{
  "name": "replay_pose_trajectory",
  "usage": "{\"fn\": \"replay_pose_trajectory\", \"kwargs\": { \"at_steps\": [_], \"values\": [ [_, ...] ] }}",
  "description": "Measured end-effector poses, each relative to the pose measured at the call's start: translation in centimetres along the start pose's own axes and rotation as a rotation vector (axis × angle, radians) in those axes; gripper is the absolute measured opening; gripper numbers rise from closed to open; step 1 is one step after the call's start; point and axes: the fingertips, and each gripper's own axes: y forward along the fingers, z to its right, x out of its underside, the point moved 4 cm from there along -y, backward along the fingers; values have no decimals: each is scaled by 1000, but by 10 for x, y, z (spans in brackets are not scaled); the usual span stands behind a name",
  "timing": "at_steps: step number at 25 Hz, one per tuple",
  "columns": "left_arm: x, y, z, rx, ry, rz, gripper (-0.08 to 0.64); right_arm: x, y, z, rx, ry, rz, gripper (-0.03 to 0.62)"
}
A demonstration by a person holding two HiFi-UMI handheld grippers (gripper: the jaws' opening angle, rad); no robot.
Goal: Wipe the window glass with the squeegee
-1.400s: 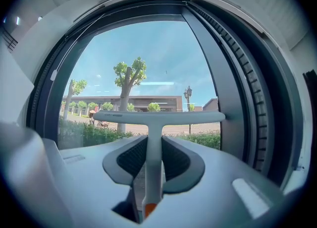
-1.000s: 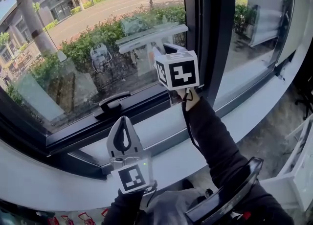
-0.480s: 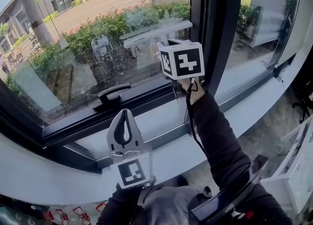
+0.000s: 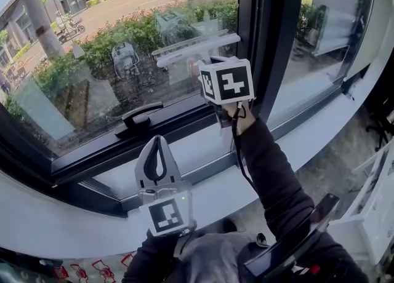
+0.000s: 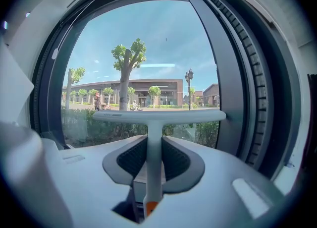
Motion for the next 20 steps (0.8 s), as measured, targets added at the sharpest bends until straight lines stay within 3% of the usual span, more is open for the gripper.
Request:
{"fn": "replay_pose_trajectory", "kwargs": {
  "at_steps": [20],
  "values": [
    [10,1,1,28,-8,-17,-5,66,11,-1,-4,18,-121,81]
  ]
}}
